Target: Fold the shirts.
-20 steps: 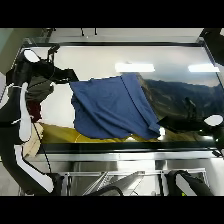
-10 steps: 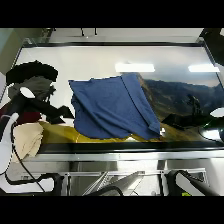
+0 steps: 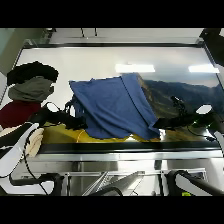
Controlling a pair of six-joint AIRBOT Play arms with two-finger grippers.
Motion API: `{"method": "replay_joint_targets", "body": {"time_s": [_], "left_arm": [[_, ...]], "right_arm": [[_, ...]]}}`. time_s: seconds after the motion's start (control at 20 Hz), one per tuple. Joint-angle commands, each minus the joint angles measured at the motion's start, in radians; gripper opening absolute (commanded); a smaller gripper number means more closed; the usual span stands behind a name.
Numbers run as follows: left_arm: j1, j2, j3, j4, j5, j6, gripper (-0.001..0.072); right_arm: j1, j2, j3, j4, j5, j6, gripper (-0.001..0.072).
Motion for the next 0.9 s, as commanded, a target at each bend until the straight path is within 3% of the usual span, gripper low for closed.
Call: {"method": "replay_joint_targets", "body": {"time_s": [0.0,0.25,0.45,0.5,0.55,0.6,0.85], "left_arm": [[-0.032,-0.060,0.090,-0.008,-0.047,0.029,0.0017],[0.022,0.011,0.149,-0.010,-0.105,0.028,0.0017],[0.098,0.063,0.148,-0.009,-0.169,0.049,0.0017],[0.121,0.071,0.148,-0.009,-0.192,0.059,0.0017],[0.142,0.077,0.148,-0.008,-0.210,0.065,0.0017],[0.165,0.083,0.148,-0.008,-0.229,0.073,0.0017],[0.254,0.084,0.147,-0.008,-0.296,0.089,0.0017]], "right_arm": [[0.016,-0.010,0.001,-0.034,-0.002,-0.010,0.0641],[0.123,-0.027,0.001,-0.135,-0.052,-0.002,0.0640],[0.193,-0.082,0.004,-0.138,-0.174,0.086,0.0630],[0.193,-0.095,0.004,-0.098,-0.188,0.086,0.0527],[0.192,-0.107,0.004,-0.053,-0.193,0.085,0.0235],[0.192,-0.114,0.004,-0.027,-0.194,0.084,0.0179],[0.175,-0.088,0.005,-0.017,-0.263,0.089,0.0159]]}}
